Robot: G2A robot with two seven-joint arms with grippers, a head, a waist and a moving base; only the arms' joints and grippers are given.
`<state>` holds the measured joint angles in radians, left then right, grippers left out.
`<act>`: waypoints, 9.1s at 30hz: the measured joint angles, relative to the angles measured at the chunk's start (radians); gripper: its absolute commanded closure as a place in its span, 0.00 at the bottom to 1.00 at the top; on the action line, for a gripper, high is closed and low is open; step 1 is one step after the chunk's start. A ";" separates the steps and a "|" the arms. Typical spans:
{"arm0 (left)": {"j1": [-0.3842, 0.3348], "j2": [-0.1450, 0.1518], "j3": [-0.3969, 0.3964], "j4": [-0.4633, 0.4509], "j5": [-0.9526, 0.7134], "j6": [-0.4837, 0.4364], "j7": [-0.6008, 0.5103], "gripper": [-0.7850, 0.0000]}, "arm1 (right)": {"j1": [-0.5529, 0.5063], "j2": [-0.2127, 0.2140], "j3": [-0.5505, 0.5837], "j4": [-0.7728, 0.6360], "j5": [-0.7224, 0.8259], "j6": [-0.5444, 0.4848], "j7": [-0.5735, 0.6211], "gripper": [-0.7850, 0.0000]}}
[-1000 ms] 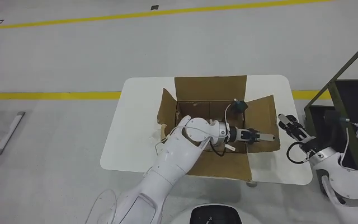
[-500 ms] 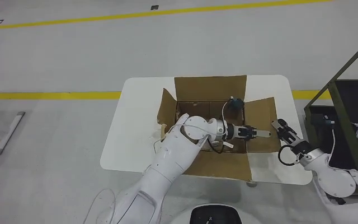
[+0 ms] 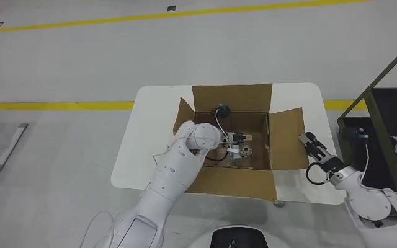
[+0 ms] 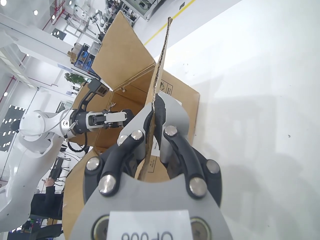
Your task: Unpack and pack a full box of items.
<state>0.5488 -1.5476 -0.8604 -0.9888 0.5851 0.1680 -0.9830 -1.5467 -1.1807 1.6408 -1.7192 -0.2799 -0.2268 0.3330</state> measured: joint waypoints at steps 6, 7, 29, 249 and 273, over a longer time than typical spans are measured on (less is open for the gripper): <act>0.049 0.037 0.020 -0.159 0.268 0.132 -0.082 0.00 | 0.001 0.001 -0.002 0.003 -0.001 0.000 -0.003 1.00; 0.054 0.041 0.026 -0.167 0.311 0.147 -0.099 0.00 | 0.001 0.001 -0.003 0.004 -0.001 -0.001 -0.003 1.00; 0.058 0.033 0.082 -0.135 0.469 0.186 -0.146 0.00 | -0.008 0.003 -0.005 -0.007 0.002 0.000 0.000 1.00; 0.357 0.023 -0.460 -0.363 1.082 -0.077 -0.329 0.00 | 0.803 -0.139 -0.792 0.367 -0.571 0.865 0.531 1.00; 0.357 0.023 -0.460 -0.363 1.082 -0.077 -0.329 0.00 | 0.873 -0.207 -0.901 0.575 -0.543 0.863 0.528 0.72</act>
<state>0.9058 -1.5244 -1.3207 -1.3513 1.6671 0.0909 -1.3121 -0.6735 -1.3879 0.7397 -1.1443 -0.8230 0.6365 0.8609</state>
